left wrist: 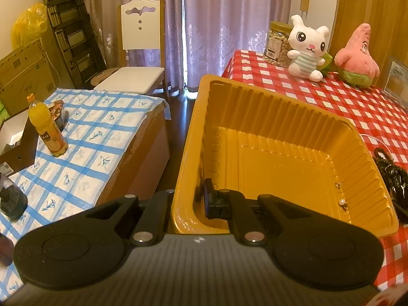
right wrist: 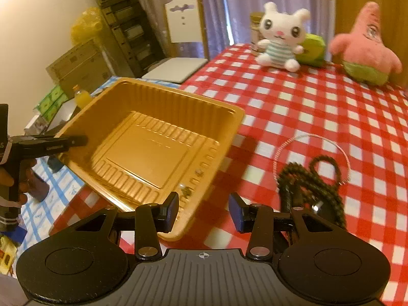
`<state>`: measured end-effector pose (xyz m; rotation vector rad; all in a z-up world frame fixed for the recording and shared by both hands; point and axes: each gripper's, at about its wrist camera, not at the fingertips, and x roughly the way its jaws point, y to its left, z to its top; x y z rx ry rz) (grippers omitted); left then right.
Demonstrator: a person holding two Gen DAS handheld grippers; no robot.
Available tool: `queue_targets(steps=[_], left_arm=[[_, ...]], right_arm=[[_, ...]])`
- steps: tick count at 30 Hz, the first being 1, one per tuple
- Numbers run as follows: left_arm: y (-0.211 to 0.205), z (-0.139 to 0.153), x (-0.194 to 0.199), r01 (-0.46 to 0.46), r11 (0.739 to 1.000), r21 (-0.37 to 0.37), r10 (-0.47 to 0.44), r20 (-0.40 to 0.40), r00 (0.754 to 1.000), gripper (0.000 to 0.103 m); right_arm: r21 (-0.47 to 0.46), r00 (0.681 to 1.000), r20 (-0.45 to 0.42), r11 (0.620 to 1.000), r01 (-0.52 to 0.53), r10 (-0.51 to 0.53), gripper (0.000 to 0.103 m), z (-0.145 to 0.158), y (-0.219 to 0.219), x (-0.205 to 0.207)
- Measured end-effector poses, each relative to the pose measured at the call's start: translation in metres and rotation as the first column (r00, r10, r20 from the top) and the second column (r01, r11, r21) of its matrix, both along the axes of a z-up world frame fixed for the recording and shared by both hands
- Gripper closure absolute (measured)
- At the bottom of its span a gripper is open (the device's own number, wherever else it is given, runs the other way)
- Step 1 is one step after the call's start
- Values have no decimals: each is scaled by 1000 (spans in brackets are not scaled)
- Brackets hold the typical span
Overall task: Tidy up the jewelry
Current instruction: 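Reach the right tool to the black watch and grasp it, then lift the black watch into the orange tray and release it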
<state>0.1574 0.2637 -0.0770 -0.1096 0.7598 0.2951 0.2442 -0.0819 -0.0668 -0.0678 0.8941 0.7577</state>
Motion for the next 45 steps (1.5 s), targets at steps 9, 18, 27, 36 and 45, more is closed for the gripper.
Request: queue_targets(steps=[9,18,27,36,45], left_arm=[[-2,1,1,1,1000,6,-1,-1,1000,95],[-3,1,0,0,1000,9,0,0,1000,95],[-4,1,0,-1,1000,8,1,-1,1000,95],[0,3,-4,-9,1000,5,9,-2,1000,95],[-1,2,-5,-10,1000,5,10,-3,1000,95]], right_arm=[[-24,991,-45,992,122,-123,59,-10,-48,-8],[-58,973,-25,972,226,-228,59,-18,-84,-9],[-88,987,67,984,154,-149,60,-31,-60,9],[-155,991,125,986,58,-38,72,-52,-29,31],[-216,989,150,976,39,-6,89,-65,-17,39]])
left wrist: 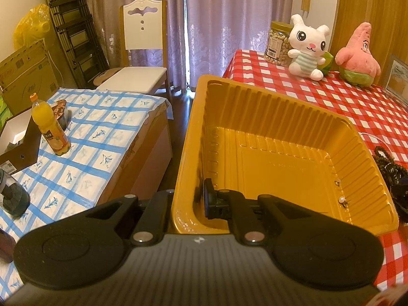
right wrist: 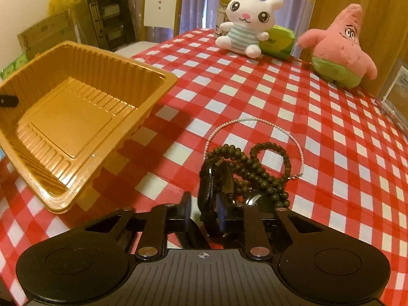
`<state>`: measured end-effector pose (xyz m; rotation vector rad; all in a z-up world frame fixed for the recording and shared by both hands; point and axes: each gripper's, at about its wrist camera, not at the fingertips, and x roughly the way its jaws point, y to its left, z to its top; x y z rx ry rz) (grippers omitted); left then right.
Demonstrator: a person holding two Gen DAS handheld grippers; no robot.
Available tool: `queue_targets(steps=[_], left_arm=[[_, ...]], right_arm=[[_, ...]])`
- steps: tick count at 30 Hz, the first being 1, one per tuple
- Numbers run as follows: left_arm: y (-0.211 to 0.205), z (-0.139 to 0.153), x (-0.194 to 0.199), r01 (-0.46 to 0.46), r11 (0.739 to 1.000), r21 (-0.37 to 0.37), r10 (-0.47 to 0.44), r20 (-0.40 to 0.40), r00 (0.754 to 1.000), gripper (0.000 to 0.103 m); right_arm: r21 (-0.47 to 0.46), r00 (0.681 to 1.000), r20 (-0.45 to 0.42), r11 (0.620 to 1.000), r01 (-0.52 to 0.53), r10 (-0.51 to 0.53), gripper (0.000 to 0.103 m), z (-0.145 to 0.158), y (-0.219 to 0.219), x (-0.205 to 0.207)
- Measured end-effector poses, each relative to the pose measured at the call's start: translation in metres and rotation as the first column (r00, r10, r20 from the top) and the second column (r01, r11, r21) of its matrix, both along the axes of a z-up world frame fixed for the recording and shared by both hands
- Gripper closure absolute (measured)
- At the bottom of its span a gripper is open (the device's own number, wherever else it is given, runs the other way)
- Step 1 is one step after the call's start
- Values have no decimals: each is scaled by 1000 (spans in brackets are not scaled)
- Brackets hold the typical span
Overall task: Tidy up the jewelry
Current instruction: 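Lift the black watch into the orange tray and release it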
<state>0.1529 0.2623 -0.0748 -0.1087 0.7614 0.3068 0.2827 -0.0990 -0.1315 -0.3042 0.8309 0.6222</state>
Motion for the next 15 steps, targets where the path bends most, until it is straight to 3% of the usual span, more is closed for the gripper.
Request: queue_targets(steps=[8,15], left_arm=[[0,0,-1,1,1000,0,-1,-1,1000,95],[-6,-3,-1,4,1000,-1,-4,1,1000,95]], right_arm=[[7,999,44,1000,-18,18,92,11,-3,-8],[63,990,115,995,-84,76,92,51,7,-26]])
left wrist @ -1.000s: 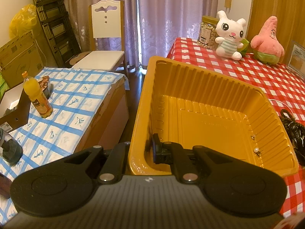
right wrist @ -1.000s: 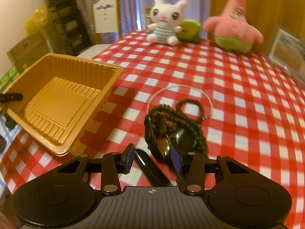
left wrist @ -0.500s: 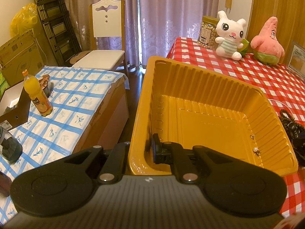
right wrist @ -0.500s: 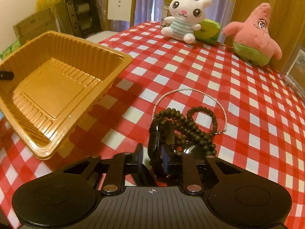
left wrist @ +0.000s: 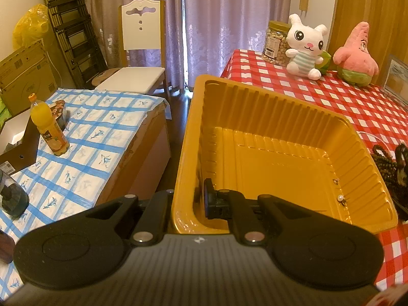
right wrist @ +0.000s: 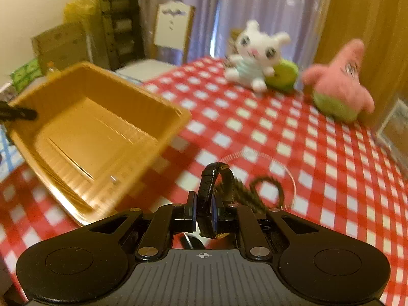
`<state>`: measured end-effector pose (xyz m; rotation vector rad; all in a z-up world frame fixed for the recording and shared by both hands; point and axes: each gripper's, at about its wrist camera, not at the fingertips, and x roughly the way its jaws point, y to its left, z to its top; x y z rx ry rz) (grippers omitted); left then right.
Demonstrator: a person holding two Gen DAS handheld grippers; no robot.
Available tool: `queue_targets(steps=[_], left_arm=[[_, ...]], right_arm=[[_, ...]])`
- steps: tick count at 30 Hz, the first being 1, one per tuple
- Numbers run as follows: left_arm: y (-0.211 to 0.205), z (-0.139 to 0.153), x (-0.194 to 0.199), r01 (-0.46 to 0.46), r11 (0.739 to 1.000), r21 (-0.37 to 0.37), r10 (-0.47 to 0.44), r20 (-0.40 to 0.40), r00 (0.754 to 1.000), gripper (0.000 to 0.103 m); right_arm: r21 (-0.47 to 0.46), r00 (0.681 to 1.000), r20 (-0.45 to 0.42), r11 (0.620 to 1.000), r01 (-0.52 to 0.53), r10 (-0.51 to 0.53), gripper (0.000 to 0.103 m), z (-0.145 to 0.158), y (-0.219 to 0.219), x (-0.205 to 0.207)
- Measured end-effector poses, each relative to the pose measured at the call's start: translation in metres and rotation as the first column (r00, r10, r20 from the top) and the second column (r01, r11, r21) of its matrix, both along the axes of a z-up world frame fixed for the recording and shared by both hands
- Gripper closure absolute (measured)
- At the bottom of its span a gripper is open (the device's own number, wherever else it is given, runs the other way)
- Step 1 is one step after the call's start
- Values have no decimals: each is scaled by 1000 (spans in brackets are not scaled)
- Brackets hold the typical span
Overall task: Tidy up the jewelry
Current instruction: 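Lift the black watch into the orange tray and release it, then reach the right tool to the black tube and grasp it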
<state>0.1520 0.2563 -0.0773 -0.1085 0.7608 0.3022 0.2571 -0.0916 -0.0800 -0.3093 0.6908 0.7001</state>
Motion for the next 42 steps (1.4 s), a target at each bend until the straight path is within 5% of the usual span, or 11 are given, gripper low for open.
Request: queue_targets(steps=[6,13,26,31,37,42], left_arm=[[-4,1,-1,3,1000,-2,-3,0,1000,95],[-7,1,-1,6,1000,-8,-6,-8,1000,95],[-5,2,-1,19,1000,-7,-19,-1,1000,95],[-4,1,2,23,1000,-6,-23,-4,1000,95],[-3,0,5,27,1000,-3,-27,-8,1000,95],[-2,-1,8,25,1000,3,-25,-12,1000,96]], right_arm=[[51,991,13,990,-131,130,92,23,31,-19],[68,965,-68,966,-249,253,92,11,76,-20],[-40,960,-169,971,-235,225,92,-22,134,-14],[1,959,-174,974,-226,223,88,-18,131,-19],[133,967,-173,977,-166,187,64,3,98,-22],[204,972,-209,977,-65,109,62,13,52,-22]])
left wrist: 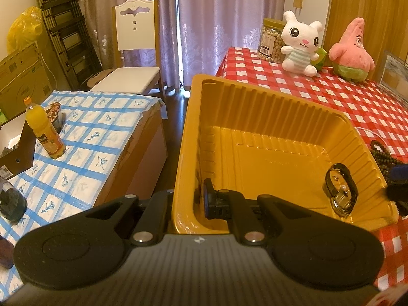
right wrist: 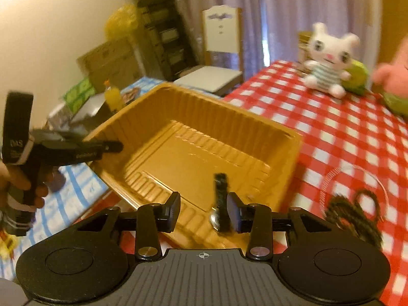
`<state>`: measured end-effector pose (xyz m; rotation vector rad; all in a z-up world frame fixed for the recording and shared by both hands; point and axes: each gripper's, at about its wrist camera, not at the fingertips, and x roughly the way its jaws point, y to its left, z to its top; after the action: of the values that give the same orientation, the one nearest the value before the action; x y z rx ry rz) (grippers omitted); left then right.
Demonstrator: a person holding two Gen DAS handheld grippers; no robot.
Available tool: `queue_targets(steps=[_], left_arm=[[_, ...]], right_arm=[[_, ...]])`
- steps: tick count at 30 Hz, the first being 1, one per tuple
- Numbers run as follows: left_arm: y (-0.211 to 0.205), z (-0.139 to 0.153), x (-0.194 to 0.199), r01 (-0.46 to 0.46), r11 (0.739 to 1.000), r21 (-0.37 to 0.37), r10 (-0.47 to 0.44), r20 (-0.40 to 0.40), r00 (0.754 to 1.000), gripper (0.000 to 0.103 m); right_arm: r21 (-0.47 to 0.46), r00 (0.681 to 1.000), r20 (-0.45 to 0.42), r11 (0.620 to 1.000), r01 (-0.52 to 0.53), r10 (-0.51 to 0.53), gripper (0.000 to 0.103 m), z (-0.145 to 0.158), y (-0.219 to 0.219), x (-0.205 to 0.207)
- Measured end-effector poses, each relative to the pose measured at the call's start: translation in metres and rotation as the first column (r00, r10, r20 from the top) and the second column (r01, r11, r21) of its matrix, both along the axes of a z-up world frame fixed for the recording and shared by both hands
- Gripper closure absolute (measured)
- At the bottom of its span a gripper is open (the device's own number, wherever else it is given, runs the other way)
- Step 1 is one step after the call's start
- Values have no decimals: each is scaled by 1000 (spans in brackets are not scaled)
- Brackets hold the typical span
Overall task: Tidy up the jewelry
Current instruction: 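Reach the right tool to the black tube and grasp it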
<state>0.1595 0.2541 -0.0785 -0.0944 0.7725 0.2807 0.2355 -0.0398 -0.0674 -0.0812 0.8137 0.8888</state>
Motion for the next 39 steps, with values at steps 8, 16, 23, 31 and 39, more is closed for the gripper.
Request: queue_targets(steps=[8,16,23,31,39], left_arm=[[-1,0,1,-2,1000,5,2,-8,1000,96],[-1,-1,-1,-4,1000,9,4,-10,1000,96],[-1,1,-3,-9,1000,10,9,-11,1000,96],[-1,0,-3,-7,1000,11,7,-11,1000,96],[-1,3,-4,-3,1000,12,3,-7,1000,95]], right_arm=[[-33,986,-50,987,156,-158,62,-9,-78,9],[-139,985,-58,978,156,-165,62,-35,-108,12],[-212,992,-20,970,117,-124,62,-54,-103,17],[-271,998,-17,961,49,-56,62,-72,-86,28],[-275,996,-24,959,73,-83,65,-77,-75,35]])
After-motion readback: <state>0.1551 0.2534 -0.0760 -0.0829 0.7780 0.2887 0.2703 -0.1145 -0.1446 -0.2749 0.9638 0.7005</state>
